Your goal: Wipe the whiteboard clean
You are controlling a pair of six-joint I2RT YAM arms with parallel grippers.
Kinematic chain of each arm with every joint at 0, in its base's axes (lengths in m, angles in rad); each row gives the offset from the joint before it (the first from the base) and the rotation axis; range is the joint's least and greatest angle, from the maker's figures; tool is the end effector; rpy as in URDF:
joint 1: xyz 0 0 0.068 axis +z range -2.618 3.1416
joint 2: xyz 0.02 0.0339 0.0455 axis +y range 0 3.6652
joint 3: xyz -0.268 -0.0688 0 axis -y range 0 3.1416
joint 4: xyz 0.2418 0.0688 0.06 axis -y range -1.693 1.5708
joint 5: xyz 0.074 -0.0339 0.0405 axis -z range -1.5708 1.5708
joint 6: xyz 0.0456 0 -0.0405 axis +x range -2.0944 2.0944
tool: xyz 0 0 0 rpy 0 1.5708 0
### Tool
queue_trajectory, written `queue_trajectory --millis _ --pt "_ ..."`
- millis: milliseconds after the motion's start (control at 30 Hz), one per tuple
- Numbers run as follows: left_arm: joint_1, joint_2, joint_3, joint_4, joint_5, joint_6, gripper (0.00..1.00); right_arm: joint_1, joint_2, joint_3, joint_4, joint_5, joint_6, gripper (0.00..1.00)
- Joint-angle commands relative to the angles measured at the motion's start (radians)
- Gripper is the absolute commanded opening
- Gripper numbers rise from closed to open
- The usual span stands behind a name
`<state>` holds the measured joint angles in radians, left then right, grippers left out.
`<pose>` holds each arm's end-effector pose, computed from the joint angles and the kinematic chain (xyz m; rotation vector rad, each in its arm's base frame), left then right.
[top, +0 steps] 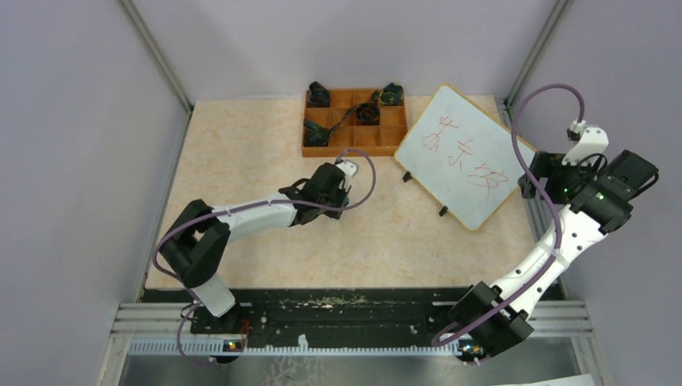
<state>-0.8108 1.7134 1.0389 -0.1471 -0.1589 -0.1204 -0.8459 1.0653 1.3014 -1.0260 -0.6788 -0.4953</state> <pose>0.2570 -0.2599 0.1875 0.7391 2.2768 -0.2521 0.1463 -0.1220 0.3851 0.0668 2.1559 0.0445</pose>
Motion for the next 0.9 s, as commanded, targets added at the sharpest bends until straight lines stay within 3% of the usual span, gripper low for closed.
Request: queue_trajectory --millis 0,233,433,867 --pt "0.001 -0.090 -0.062 0.161 0.004 -0.021 0.12 0.005 0.051 0.144 -0.022 -0.046 0.017 0.80" --pt "0.001 -0.182 -0.175 0.358 0.031 -0.024 0.14 0.005 0.235 0.361 -0.096 -0.095 0.011 0.79" --pt "0.001 -0.181 -0.187 0.406 0.067 -0.022 0.15 0.005 0.390 0.484 -0.184 -0.167 -0.079 0.78" --pt "-0.002 -0.179 -0.204 0.490 0.113 -0.021 0.17 0.004 0.501 0.429 -0.140 -0.259 -0.153 0.73"
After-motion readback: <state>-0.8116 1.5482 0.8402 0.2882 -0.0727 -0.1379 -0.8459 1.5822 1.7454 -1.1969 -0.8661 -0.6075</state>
